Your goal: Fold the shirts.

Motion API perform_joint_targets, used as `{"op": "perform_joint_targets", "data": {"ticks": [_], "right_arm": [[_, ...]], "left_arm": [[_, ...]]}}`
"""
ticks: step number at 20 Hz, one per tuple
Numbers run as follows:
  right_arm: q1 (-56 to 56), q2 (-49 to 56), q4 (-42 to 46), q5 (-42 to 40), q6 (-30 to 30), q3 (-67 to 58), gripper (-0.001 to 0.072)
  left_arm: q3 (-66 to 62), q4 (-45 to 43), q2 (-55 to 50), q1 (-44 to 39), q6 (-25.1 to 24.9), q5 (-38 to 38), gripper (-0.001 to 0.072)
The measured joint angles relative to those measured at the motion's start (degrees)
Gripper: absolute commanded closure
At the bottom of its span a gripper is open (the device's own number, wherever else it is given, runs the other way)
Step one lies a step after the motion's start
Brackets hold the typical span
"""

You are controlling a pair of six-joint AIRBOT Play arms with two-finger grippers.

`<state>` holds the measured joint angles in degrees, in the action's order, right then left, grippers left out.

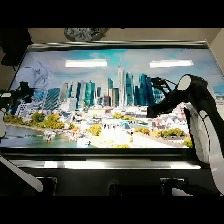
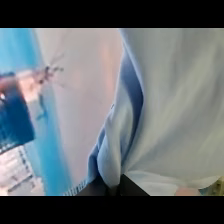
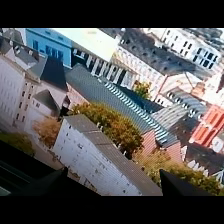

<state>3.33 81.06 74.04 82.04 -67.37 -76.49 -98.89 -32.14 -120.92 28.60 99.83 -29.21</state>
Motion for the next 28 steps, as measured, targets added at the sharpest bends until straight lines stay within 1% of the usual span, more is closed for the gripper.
{"op": "perform_joint_targets", "data": {"ticks": [1,3,6,9,11,12,15,17,20,22,25,27,28], "right_arm": [[0.00,0.00,0.02,-0.02,0.00,0.00,0.0041],[0.00,0.00,0.04,0.00,0.00,0.00,0.0040],[0.00,0.00,0.09,-1.11,0.02,0.00,0.0020],[0.00,0.00,0.11,-1.68,0.46,0.00,0.0021],[0.00,0.00,0.13,0.22,2.38,0.00,0.0021],[0.00,0.00,0.15,2.25,4.02,0.00,0.0023],[0.00,-1.20,0.15,8.61,8.52,0.02,0.0021],[0.00,-3.65,0.13,11.37,10.19,0.00,0.0022],[0.00,-9.55,0.02,13.53,11.08,0.02,0.0022],[0.00,-14.21,0.00,14.08,11.30,0.02,0.0022],[0.00,-21.33,0.04,14.51,11.43,0.00,0.0022],[0.00,-25.55,0.07,14.40,11.45,0.00,0.0024],[0.00,-27.34,0.11,14.03,11.43,0.00,0.0024]], "left_arm": [[0.02,-0.04,0.63,-0.02,-0.79,-0.42,0.0683],[0.00,0.02,3.26,-0.31,-3.91,-0.57,0.0684],[0.02,0.07,10.86,-0.98,-12.02,-1.68,0.0684],[0.02,-0.17,21.90,-2.29,-21.66,-7.15,0.0684],[0.02,-2.08,30.36,-3.74,-25.64,-11.50,0.0683],[0.04,-3.54,34.45,-4.68,-26.86,-13.35,0.0683],[0.09,-8.57,46.71,-8.41,-29.14,-18.56,0.0683],[0.09,-10.97,52.68,-11.41,-29.79,-23.47,0.0683],[0.61,-12.83,57.35,-17.92,-29.35,-33.16,0.0683],[3.13,-13.79,58.64,-23.85,-29.09,-37.99,0.0683],[11.28,-14.47,58.84,-35.06,-28.87,-40.35,0.0683],[19.10,-14.71,57.90,-44.15,-28.83,-38.64,0.0679],[23.08,-14.84,57.11,-48.92,-28.59,-36.48,0.0612]]}}
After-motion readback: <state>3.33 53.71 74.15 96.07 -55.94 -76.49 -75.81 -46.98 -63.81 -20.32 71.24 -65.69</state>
